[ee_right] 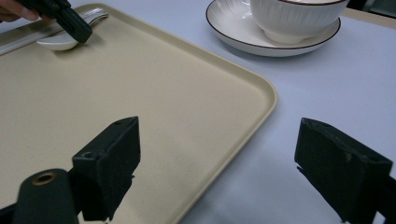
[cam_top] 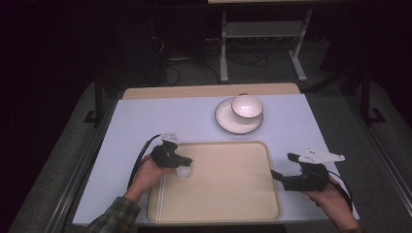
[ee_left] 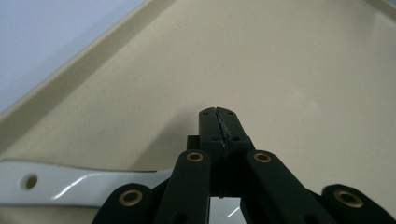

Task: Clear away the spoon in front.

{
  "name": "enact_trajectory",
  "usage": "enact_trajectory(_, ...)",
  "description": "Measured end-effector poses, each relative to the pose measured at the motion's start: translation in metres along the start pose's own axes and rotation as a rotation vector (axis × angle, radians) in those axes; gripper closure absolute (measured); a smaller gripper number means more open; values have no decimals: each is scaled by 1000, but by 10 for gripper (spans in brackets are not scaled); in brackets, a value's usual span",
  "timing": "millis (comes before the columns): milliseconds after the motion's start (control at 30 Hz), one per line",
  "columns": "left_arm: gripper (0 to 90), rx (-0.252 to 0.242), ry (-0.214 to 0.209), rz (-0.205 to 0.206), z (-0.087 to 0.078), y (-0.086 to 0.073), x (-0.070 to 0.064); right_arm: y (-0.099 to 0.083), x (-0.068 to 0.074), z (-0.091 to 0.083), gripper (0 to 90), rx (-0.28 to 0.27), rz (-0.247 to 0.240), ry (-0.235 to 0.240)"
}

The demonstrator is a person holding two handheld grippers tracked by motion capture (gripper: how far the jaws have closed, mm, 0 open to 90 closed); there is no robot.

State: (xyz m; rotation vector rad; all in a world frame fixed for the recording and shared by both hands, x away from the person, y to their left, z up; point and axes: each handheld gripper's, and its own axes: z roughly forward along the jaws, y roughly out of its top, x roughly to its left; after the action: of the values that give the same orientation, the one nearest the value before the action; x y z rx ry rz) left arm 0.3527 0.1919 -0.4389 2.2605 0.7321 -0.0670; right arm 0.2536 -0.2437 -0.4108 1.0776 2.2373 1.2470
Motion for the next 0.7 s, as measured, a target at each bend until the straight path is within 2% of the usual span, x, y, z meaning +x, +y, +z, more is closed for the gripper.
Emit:
enact_trajectory(567,900,23,20,-5,-17,-18,-1,0,0,0,135,3,-1,-3)
enact_trajectory(700,899,8,20,-6,-20,-20,-1,0,0,1,135,4,-1,-3)
